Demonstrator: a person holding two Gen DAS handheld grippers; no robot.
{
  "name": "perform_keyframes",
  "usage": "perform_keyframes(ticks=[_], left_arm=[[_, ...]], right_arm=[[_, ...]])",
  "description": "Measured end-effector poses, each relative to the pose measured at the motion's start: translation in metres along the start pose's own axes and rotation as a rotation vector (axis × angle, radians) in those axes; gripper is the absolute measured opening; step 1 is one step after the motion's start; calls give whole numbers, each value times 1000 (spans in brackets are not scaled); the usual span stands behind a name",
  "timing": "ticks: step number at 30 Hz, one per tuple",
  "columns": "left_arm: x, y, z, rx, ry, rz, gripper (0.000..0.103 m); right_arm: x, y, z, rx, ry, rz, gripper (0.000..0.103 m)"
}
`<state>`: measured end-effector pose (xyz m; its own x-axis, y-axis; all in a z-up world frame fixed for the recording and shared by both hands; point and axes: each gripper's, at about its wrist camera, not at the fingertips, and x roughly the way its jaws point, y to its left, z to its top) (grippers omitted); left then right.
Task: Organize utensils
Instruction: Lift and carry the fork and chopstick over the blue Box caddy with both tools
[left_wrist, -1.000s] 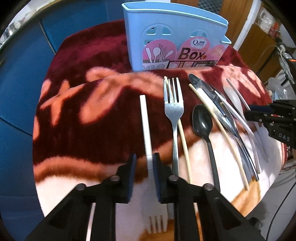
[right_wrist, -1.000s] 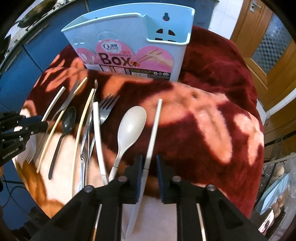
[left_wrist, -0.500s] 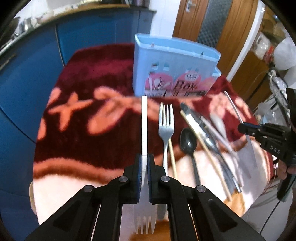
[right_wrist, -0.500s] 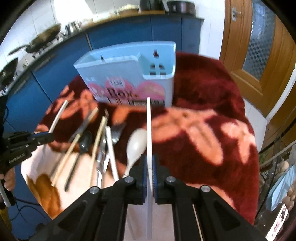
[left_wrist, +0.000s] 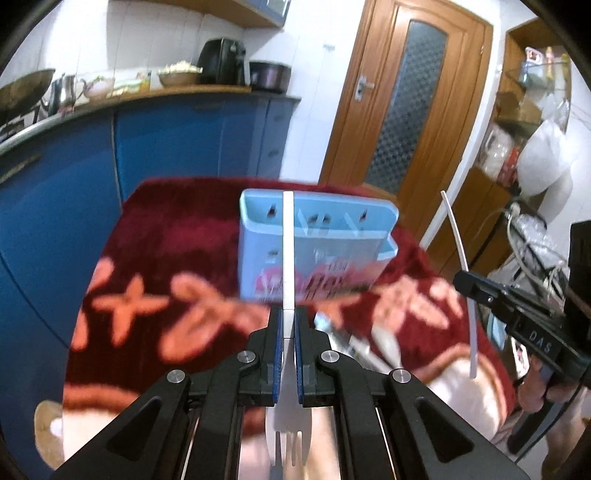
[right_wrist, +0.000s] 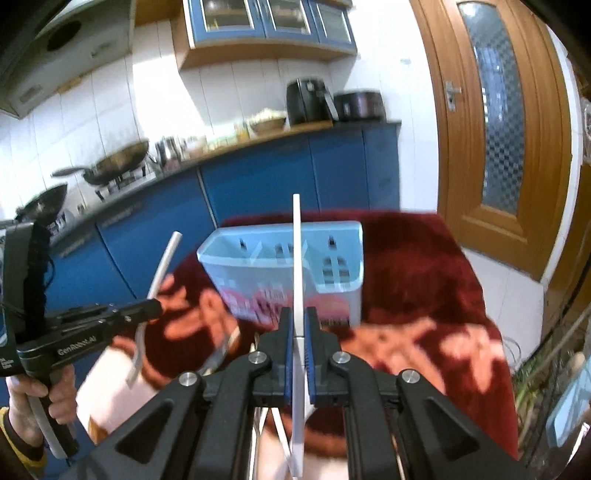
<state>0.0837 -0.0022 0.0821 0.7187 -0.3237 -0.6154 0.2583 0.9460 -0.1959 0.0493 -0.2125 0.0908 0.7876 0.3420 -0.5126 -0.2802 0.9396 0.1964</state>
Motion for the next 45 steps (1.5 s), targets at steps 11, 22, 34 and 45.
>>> perform_keyframes(ticks=[11, 22, 34, 45], left_arm=[[16, -6, 68, -11, -242, -9, 5], [65, -1, 88, -21, -419, 109, 5], [107, 6, 67, -43, -423, 144, 5], [112, 1, 59, -6, -393, 129, 5]], right_arm=[[33, -14, 43, 25, -169, 31, 7], [80, -23, 65, 5, -268, -8, 7], [115, -27, 58, -12, -268, -37, 7], [123, -21, 49, -39, -247, -52, 7]])
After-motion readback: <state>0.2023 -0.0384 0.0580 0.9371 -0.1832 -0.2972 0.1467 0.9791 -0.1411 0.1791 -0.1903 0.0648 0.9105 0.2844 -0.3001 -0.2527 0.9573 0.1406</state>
